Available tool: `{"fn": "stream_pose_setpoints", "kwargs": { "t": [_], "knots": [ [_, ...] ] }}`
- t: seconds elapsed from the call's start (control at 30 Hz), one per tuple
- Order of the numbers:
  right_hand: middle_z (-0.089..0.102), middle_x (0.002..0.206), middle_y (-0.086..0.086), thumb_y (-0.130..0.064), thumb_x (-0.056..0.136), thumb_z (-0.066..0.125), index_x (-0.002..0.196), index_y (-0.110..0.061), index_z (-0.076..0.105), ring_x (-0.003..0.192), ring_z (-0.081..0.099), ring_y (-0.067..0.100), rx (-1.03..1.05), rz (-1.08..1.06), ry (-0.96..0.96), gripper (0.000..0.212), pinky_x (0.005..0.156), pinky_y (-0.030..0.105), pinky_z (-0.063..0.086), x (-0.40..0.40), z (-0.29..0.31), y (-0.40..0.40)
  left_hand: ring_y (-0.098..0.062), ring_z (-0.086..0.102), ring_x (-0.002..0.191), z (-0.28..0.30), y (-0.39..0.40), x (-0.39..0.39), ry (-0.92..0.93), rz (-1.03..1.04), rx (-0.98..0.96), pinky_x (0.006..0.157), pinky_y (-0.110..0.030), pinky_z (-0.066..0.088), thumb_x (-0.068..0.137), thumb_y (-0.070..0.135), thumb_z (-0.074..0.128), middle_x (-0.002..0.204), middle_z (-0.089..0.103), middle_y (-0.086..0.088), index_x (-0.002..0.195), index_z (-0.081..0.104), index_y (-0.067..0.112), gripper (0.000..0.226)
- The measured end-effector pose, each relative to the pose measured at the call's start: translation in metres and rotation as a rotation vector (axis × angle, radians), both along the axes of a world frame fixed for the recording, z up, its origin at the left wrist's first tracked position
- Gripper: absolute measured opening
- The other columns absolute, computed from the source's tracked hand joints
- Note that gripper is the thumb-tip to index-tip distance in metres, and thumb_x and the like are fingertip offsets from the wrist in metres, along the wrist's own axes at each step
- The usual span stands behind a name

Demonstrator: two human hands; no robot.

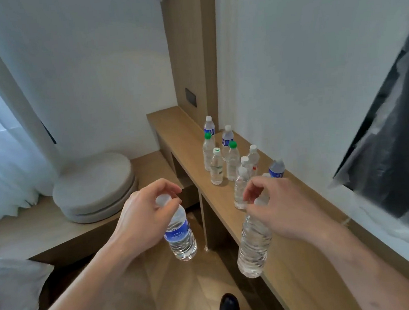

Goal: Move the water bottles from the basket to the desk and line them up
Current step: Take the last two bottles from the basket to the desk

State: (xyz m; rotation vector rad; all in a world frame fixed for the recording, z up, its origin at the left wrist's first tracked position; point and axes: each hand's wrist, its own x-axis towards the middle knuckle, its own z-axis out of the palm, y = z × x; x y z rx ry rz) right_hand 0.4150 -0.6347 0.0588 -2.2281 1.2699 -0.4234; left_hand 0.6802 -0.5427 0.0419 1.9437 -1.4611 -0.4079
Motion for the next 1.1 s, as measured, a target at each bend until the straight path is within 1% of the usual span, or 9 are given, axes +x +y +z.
{"fn": "stream_pose_setpoints", "kwargs": {
  "t": [0.13, 0.27, 0.47, 0.57, 0.73, 0.83, 0.9, 1.0, 1.1],
  "knots": [
    [0.069, 0.095, -0.019, -0.03, 0.09, 0.071, 0.091, -0.039, 0.068, 0.086, 0.066, 0.002, 0.024, -0.014, -0.078, 0.01, 0.073, 0.026, 0.055, 0.034, 0.0, -0.071, 0.006, 0.065, 0.073, -0.001, -0.071, 0.035, -0.016, 0.0, 0.008, 0.064, -0.012, 0.043, 0.097, 0.035, 0.066, 0.097, 0.071, 0.021, 0.108, 0.066, 0.041, 0.012],
    [0.07, 0.092, -0.018, -0.027, 0.09, 0.074, 0.087, -0.036, 0.069, 0.076, 0.059, -0.009, 0.044, -0.009, -0.185, 0.011, 0.065, 0.015, 0.04, 0.068, 0.005, -0.143, 0.003, 0.068, 0.073, 0.006, -0.142, 0.066, -0.031, 0.011, 0.013, 0.069, -0.024, 0.055, 0.098, 0.034, 0.065, 0.099, 0.07, 0.021, 0.11, 0.064, 0.041, 0.014],
    [0.072, 0.091, -0.016, -0.021, 0.091, 0.075, 0.084, -0.032, 0.069, 0.062, 0.057, -0.006, -0.018, -0.037, -0.279, 0.014, 0.063, 0.016, 0.04, 0.1, 0.023, -0.231, 0.006, 0.061, 0.058, 0.029, -0.236, 0.112, -0.015, 0.019, -0.055, 0.064, -0.023, 0.044, 0.098, 0.03, 0.068, 0.101, 0.072, 0.021, 0.108, 0.067, 0.038, 0.013],
    [0.071, 0.093, -0.021, -0.021, 0.088, 0.073, 0.083, -0.032, 0.069, 0.053, 0.055, 0.007, -0.063, -0.096, -0.294, 0.012, 0.06, 0.026, 0.047, 0.11, 0.033, -0.271, 0.003, 0.056, 0.051, 0.04, -0.288, 0.137, -0.026, 0.0, -0.058, 0.063, -0.023, 0.042, 0.097, 0.029, 0.069, 0.103, 0.073, 0.022, 0.106, 0.066, 0.039, 0.013],
    [0.072, 0.096, -0.018, -0.021, 0.087, 0.073, 0.084, -0.03, 0.07, 0.055, 0.055, 0.005, -0.122, -0.226, -0.3, 0.01, 0.062, 0.027, 0.045, 0.118, 0.044, -0.329, 0.002, 0.064, 0.072, 0.051, -0.376, 0.171, -0.063, -0.117, -0.062, 0.068, -0.02, 0.046, 0.098, 0.029, 0.066, 0.11, 0.07, 0.022, 0.11, 0.066, 0.037, 0.014],
    [0.071, 0.096, -0.019, -0.021, 0.088, 0.073, 0.083, -0.031, 0.069, 0.054, 0.054, 0.007, -0.144, -0.315, -0.305, 0.012, 0.061, 0.027, 0.045, 0.124, 0.043, -0.358, 0.009, 0.063, 0.081, 0.053, -0.432, 0.185, -0.073, -0.224, -0.09, 0.071, -0.019, 0.047, 0.098, 0.025, 0.067, 0.105, 0.071, 0.021, 0.109, 0.068, 0.035, 0.016],
    [0.071, 0.094, -0.019, -0.02, 0.087, 0.073, 0.082, -0.033, 0.068, 0.054, 0.053, 0.008, -0.171, -0.387, -0.304, 0.015, 0.061, 0.029, 0.045, 0.129, 0.039, -0.377, 0.003, 0.064, 0.089, 0.05, -0.468, 0.194, -0.062, -0.298, -0.103, 0.074, -0.019, 0.047, 0.097, 0.024, 0.067, 0.102, 0.071, 0.02, 0.108, 0.068, 0.036, 0.016],
    [0.069, 0.09, -0.023, -0.02, 0.086, 0.073, 0.08, -0.035, 0.067, 0.052, 0.05, 0.008, -0.196, -0.506, -0.268, 0.017, 0.06, 0.031, 0.043, 0.142, 0.031, -0.406, 0.005, 0.061, 0.079, 0.044, -0.522, 0.205, -0.049, -0.409, -0.103, 0.071, -0.021, 0.044, 0.096, 0.023, 0.066, 0.098, 0.073, 0.02, 0.107, 0.068, 0.038, 0.018],
    [0.068, 0.084, -0.022, -0.018, 0.086, 0.073, 0.079, -0.033, 0.067, 0.059, 0.055, -0.001, -0.202, -0.606, -0.208, 0.018, 0.06, 0.027, 0.037, 0.155, 0.022, -0.435, 0.01, 0.059, 0.071, 0.035, -0.571, 0.211, -0.086, -0.546, -0.075, 0.065, -0.02, 0.041, 0.096, 0.023, 0.066, 0.094, 0.073, 0.02, 0.109, 0.066, 0.037, 0.018]
  ]
}}
